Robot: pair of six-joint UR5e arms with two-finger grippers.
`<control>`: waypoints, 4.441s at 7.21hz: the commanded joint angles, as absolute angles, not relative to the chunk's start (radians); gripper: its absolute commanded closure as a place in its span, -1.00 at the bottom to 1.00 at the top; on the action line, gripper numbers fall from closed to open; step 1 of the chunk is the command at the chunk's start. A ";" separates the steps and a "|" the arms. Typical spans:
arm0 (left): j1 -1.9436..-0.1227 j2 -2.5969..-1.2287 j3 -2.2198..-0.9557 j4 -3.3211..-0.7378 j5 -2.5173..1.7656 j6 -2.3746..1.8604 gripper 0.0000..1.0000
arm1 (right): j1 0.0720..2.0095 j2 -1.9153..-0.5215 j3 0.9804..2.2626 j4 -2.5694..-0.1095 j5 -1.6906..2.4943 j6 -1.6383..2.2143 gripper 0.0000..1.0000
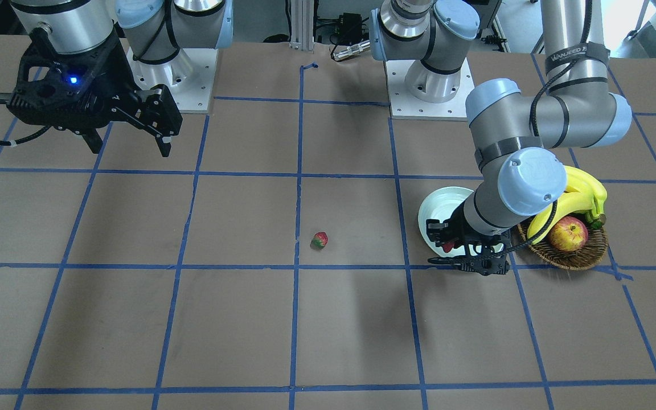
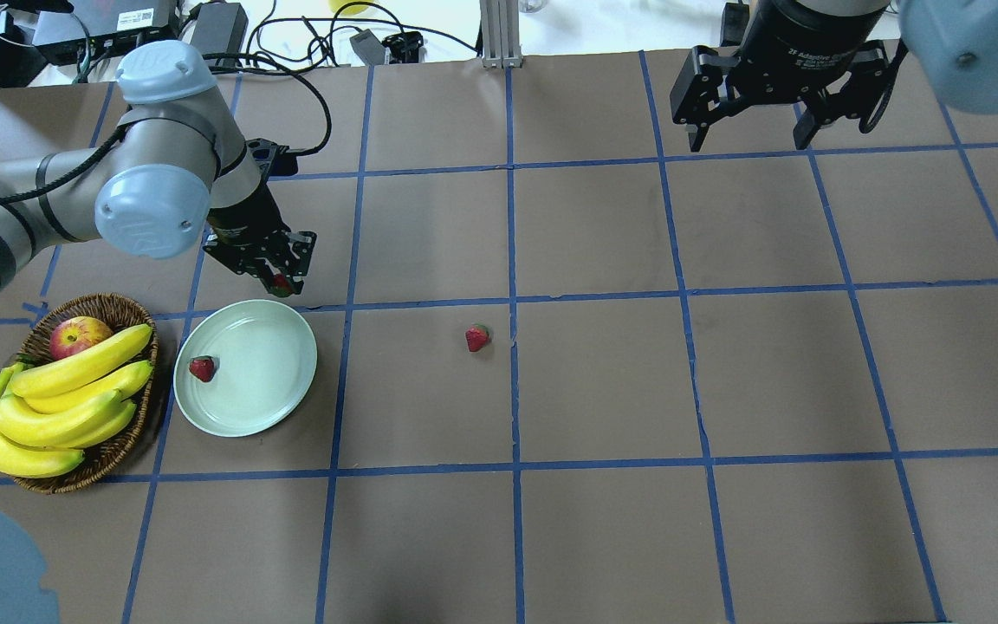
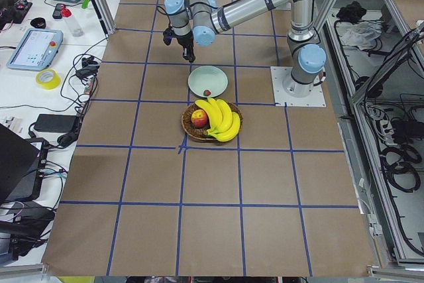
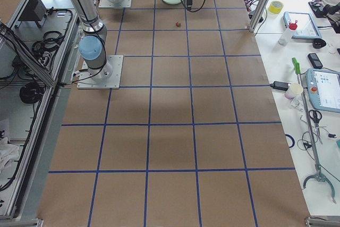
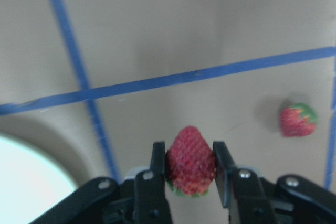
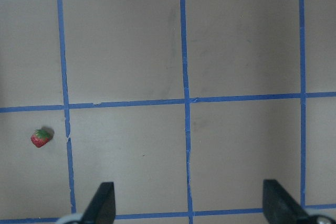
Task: Collect all strawberries into plate
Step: 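Carry it over the plate and open the left gripper, then move the left gripper to the last strawberry and lower, then close the left gripper on the last strawberry and lift, then carry it over the plate and open the left gripper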
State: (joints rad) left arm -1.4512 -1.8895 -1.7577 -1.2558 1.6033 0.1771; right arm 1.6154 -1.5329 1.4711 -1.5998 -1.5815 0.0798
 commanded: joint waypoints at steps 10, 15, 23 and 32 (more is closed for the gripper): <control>-1.521 -1.891 -1.767 -1.179 1.335 0.085 -1.00 | 1.617 -1.532 1.471 -1.600 -1.582 0.080 -1.00; -1.825 -1.951 -1.842 -0.854 1.345 -0.032 -1.00 | 1.617 -1.532 1.471 -1.601 -1.582 0.080 -1.00; -1.845 -2.005 -1.916 -0.782 1.371 -0.054 1.00 | 1.617 -1.534 1.471 -1.601 -1.580 0.080 -1.00; -1.459 -1.901 -1.741 -1.312 1.636 0.054 1.00 | 1.615 -1.534 1.471 -1.600 -1.582 0.080 -1.00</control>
